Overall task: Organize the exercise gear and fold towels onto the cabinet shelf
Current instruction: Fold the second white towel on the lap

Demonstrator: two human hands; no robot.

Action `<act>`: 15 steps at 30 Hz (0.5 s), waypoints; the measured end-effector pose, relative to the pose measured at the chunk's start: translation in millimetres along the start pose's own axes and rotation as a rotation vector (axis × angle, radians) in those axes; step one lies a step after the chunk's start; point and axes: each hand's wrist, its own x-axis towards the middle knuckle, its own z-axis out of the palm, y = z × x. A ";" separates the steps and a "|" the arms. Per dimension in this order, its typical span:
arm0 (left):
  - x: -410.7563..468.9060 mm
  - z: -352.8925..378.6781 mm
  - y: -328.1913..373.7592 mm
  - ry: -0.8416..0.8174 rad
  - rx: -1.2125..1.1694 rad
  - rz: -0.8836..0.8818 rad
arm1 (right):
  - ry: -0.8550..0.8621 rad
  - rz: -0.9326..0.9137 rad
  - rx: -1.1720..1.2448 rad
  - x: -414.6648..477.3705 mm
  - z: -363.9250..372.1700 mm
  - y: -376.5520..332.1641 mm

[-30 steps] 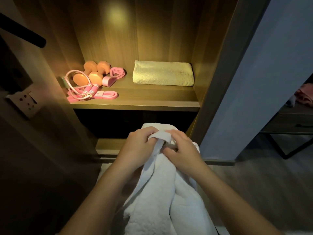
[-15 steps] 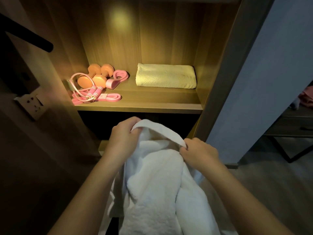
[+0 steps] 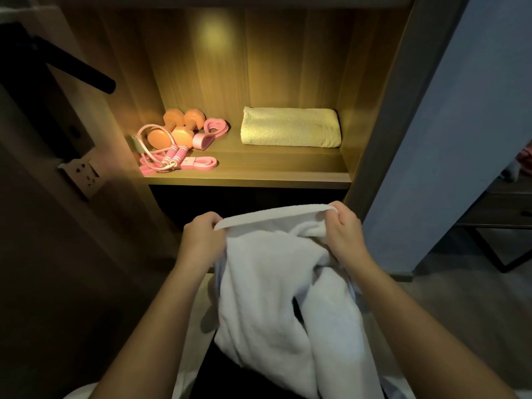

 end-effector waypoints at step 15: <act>12.5 -23.0 58.3 0.079 -0.084 0.329 | -0.589 0.000 -0.490 -9.8 -34.8 -2.1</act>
